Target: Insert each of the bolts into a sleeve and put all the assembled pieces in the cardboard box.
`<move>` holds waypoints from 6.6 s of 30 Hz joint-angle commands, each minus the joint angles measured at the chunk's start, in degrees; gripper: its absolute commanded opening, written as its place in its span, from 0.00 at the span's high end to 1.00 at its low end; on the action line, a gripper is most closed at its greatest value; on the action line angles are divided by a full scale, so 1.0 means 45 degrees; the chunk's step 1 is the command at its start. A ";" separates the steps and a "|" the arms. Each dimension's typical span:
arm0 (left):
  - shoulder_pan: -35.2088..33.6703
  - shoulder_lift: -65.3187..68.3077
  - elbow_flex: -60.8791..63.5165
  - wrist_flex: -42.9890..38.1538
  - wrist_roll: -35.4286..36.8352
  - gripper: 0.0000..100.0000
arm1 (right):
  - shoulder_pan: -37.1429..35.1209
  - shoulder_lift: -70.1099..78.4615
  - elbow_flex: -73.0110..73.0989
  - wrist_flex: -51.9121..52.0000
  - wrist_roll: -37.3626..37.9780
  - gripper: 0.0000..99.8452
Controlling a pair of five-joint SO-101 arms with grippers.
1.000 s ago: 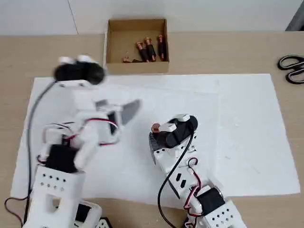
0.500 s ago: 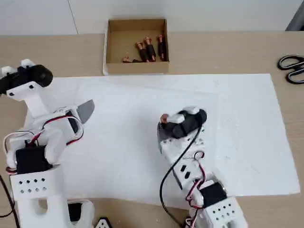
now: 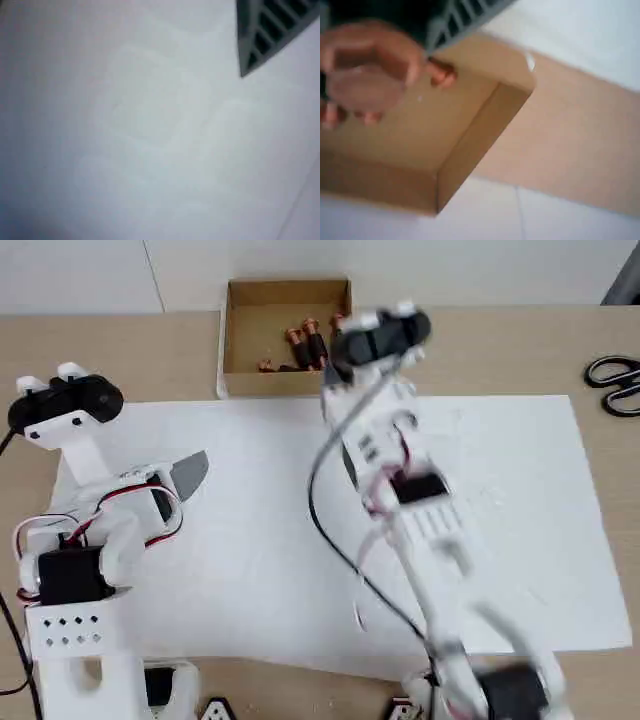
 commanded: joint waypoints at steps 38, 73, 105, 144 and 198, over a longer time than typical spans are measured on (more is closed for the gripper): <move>0.0039 -0.0156 0.0205 0.0039 -0.0156 0.69 | 0.0107 1.8549 -1.8618 -0.1436 0.0156 0.80; 0.0020 -0.8244 0.2432 -0.0508 -0.3419 0.69 | 0.0928 0.8899 -2.8405 1.7319 0.0156 0.80; 0.0078 -1.2073 0.7863 -0.2657 -0.3380 0.69 | 0.3643 -0.7941 -1.5766 2.0054 0.0078 0.80; 0.0078 -1.2073 1.3744 -0.4552 -0.3360 0.69 | 0.3819 -1.9683 1.2034 1.0989 0.0078 0.80; 0.0020 -1.2073 1.3744 -0.4532 -0.3360 0.69 | 0.3819 -1.9683 1.4398 1.0442 0.0117 0.80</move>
